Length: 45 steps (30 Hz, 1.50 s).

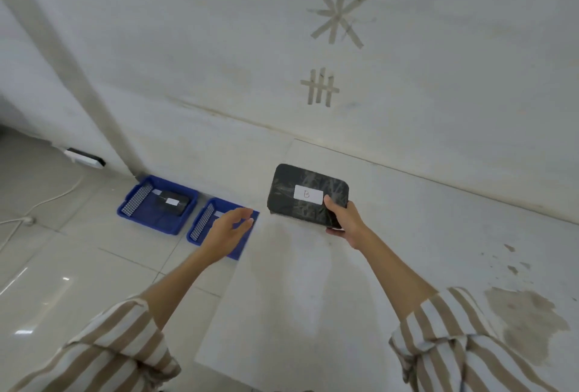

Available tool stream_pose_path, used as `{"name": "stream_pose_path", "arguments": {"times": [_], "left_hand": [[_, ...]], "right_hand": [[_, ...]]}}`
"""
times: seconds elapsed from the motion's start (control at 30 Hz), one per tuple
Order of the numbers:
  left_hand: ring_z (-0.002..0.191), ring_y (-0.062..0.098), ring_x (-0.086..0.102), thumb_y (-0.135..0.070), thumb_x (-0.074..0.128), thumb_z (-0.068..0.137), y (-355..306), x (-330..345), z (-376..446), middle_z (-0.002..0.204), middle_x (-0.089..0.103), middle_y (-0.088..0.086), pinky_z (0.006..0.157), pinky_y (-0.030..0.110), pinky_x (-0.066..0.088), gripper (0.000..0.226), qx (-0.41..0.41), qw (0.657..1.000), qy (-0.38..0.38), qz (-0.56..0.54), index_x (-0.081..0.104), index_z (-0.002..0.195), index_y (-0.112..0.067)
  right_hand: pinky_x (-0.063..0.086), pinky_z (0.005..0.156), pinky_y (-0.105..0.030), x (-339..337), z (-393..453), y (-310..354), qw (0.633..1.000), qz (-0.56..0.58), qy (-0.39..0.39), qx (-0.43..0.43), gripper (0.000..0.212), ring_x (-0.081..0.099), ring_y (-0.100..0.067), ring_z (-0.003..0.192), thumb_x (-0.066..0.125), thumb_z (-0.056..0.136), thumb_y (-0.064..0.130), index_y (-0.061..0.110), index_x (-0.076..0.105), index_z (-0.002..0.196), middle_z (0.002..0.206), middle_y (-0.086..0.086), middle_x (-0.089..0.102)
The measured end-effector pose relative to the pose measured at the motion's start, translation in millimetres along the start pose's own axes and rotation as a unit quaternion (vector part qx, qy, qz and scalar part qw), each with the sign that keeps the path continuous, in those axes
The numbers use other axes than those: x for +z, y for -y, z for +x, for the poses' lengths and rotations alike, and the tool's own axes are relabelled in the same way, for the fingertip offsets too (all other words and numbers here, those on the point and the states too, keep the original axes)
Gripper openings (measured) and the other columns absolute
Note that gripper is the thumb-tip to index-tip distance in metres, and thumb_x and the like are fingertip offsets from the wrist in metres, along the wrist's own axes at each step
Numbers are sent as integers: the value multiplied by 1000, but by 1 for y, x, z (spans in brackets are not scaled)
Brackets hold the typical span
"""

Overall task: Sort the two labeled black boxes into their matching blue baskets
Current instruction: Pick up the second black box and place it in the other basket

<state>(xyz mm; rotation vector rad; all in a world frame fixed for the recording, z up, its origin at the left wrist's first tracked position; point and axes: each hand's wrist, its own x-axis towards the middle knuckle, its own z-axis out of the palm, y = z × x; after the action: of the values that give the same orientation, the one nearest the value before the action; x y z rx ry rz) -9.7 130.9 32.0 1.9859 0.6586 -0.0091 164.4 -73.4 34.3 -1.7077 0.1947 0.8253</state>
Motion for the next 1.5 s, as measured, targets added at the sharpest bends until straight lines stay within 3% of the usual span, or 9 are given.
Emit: {"name": "stream_pose_path", "arguments": {"times": [0.33,0.47,0.63,0.73,0.83,1.0,1.13,1.23,1.5], "left_hand": [[119,16,49,-33,40,98,114,-158,-1,132,54,3,96,26,36,39,-69,996,42,-44,52,130,-15],[121,23,49,-50,34,95,133,-207,12,127,55,2,105,40,38,32,-123,984,53,-113,55,107,-29],[121,21,47,-55,31,93,133,-234,50,139,49,3,104,39,37,53,-162,969,67,-172,45,130,-19],[131,24,42,-52,30,95,136,-239,77,139,47,4,107,39,34,55,-172,961,80,-199,42,135,-16],[133,26,41,-52,29,95,144,-243,106,139,46,5,103,39,35,56,-181,961,84,-192,40,136,-15],[108,19,44,-45,27,98,161,-253,155,126,49,4,91,36,36,29,-183,962,82,-187,44,107,-23],[116,20,46,-48,30,97,191,-241,203,132,49,5,104,40,35,38,-178,968,94,-151,49,116,-22],[130,24,42,-55,32,93,229,-215,240,142,45,5,112,44,32,56,-175,970,124,-113,45,132,-16],[114,24,48,-46,36,96,428,-109,326,134,50,9,96,37,37,54,-228,954,174,-93,48,130,-7]], "right_hand": [[52,71,-33,212,-30,-35,1000,7,27,15,49,58,-21,100,61,86,38,13,47,126,119,-8,60],[52,65,-30,273,-39,-35,999,16,23,23,52,60,-18,94,62,85,39,13,45,127,120,-7,60],[53,73,-35,314,-24,-23,1000,8,7,11,45,57,-24,107,62,85,40,16,47,121,121,-8,60],[51,81,-38,325,-8,-14,1000,9,1,16,43,56,-24,108,62,85,40,17,44,117,120,-7,58],[52,71,-33,330,17,-3,1000,12,-9,19,53,56,-24,111,62,84,41,14,42,126,125,-9,57],[53,68,-32,330,74,13,999,6,-28,17,55,56,-26,115,63,83,42,13,45,126,129,-11,58],[52,70,-32,335,118,5,999,4,-40,16,46,57,-24,110,62,85,38,13,47,120,127,-10,58],[52,68,-31,338,158,-24,997,3,-70,19,54,57,-23,108,63,84,39,11,43,126,128,-10,57],[50,74,-36,353,283,-197,990,25,-132,51,42,55,-22,99,60,88,31,12,50,125,113,-8,58]]}}
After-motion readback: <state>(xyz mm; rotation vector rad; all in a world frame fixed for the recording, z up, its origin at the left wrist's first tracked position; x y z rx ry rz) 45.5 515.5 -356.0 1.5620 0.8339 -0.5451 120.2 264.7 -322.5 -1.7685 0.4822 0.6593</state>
